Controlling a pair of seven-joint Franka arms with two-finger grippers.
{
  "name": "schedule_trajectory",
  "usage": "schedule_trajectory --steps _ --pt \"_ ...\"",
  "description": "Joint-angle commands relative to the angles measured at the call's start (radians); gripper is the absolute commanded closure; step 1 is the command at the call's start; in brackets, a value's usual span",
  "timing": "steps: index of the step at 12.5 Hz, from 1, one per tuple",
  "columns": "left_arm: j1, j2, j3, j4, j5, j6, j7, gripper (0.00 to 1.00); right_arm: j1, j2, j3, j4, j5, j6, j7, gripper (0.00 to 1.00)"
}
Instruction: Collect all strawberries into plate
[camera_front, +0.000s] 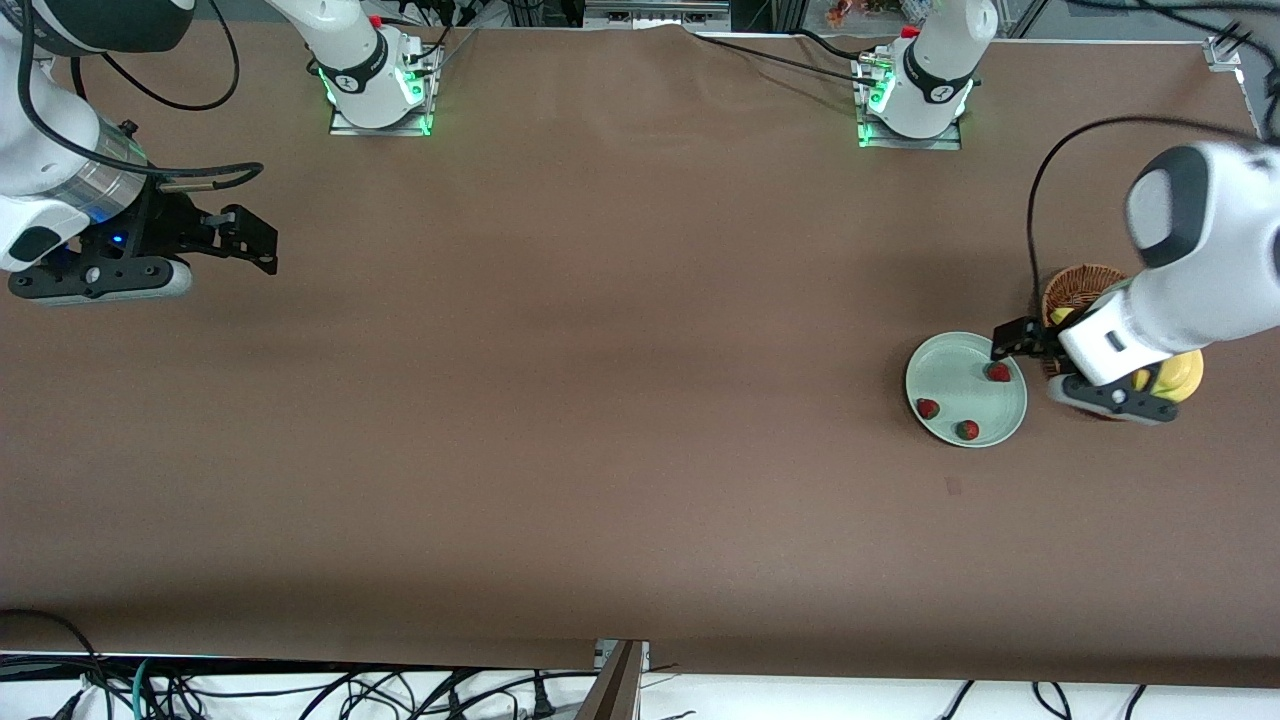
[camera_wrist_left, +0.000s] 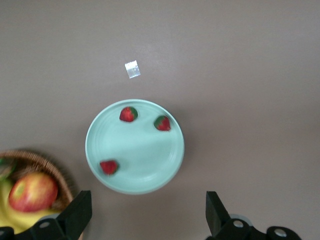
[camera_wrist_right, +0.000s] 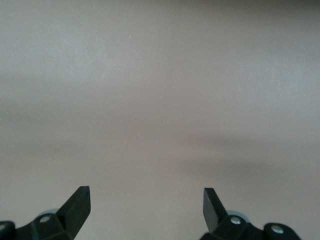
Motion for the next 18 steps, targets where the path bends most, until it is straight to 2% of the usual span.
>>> schedule_trajectory --steps 1,2,4,5,8,13,18 --pt "-0.025 -0.053 0.003 0.062 -0.01 -0.125 -0.123 0.0 0.002 0.007 0.006 0.02 -0.015 -0.001 0.01 0.01" --pt "-0.019 -0.087 0.004 0.066 -0.022 -0.155 -0.131 0.0 0.007 0.007 0.006 0.02 -0.013 -0.002 0.009 0.01" --pt "-0.013 -0.11 0.01 0.135 0.014 -0.206 -0.136 0.0 0.007 0.007 0.006 0.02 -0.01 -0.013 0.009 0.01" --pt "-0.013 -0.112 0.009 0.14 0.059 -0.206 -0.135 0.0 0.004 0.007 0.006 0.02 -0.008 -0.013 0.009 0.01" --pt "-0.011 -0.115 0.012 0.143 0.056 -0.272 -0.138 0.0 0.004 0.009 0.006 0.012 -0.01 -0.016 0.009 0.01" --pt "-0.016 -0.115 0.012 0.166 0.007 -0.292 -0.181 0.0 -0.001 0.023 0.006 0.012 -0.016 -0.042 0.047 0.01" --pt "-0.011 -0.083 0.009 0.201 0.015 -0.298 -0.181 0.0 -0.006 0.027 0.005 0.013 -0.015 -0.045 0.041 0.01"
